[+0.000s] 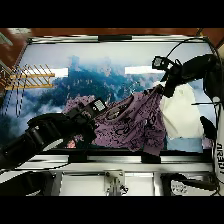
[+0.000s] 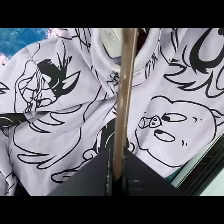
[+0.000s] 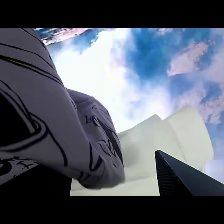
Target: Fold the shirts.
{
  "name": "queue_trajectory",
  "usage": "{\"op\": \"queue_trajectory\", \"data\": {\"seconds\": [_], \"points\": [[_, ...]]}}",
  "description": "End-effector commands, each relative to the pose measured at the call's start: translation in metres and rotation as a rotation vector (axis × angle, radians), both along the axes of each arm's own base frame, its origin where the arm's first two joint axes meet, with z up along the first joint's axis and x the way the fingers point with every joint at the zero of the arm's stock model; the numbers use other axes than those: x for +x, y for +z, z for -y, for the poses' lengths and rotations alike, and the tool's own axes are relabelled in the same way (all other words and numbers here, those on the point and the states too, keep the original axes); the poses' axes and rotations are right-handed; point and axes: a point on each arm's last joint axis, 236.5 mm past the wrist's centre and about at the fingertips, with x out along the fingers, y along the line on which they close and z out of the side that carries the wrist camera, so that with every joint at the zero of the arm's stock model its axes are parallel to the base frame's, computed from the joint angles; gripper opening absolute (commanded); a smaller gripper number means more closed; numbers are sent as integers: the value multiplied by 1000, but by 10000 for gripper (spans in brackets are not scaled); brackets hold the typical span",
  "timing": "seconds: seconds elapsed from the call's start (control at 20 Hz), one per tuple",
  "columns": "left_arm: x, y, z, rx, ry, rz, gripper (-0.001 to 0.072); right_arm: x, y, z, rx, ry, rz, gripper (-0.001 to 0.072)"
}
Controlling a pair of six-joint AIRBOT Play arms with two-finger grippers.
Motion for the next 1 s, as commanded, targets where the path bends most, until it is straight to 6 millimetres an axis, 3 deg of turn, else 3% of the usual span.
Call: {"op": "queue_trajectory", "data": {"seconds": [0.0, 0.15, 0.2, 0.25, 0.3, 0.35, 0.4, 0.55, 0.7, 0.8, 0.95], "points": [[10, 5, -5, 40, -26, 64, 54, -8, -16, -20, -60, 195, -5, 611], [33, 9, -19, 51, 5, 113, 55, -19, -18, -28, -48, 222, -44, 611], [44, 12, -26, 40, 36, 123, 54, -26, -20, -27, -50, 233, -72, 561], [56, 15, -34, 25, 69, 139, 55, -32, -22, -27, -49, 242, -97, 374], [68, 20, -41, 4, 100, 160, 55, -39, -23, -27, -47, 253, -126, 241], [81, 25, -49, -18, 132, 183, 54, -45, -24, -29, -41, 262, -148, 130], [90, 26, -56, -29, 160, 193, 54, -48, -23, -32, -26, 268, -159, 74], [99, 7, -65, -15, 160, 139, 55, -43, -13, -36, -6, 260, -114, 74], [108, -14, -68, 40, 135, 118, 67, -41, 10, -37, -6, 251, -43, 73], [118, -12, -70, 43, 135, 153, 201, -43, 29, -39, 2, 248, 9, 72], [135, 12, -77, 43, 147, 236, 355, -51, 58, -44, 30, 247, 71, 70]]}}
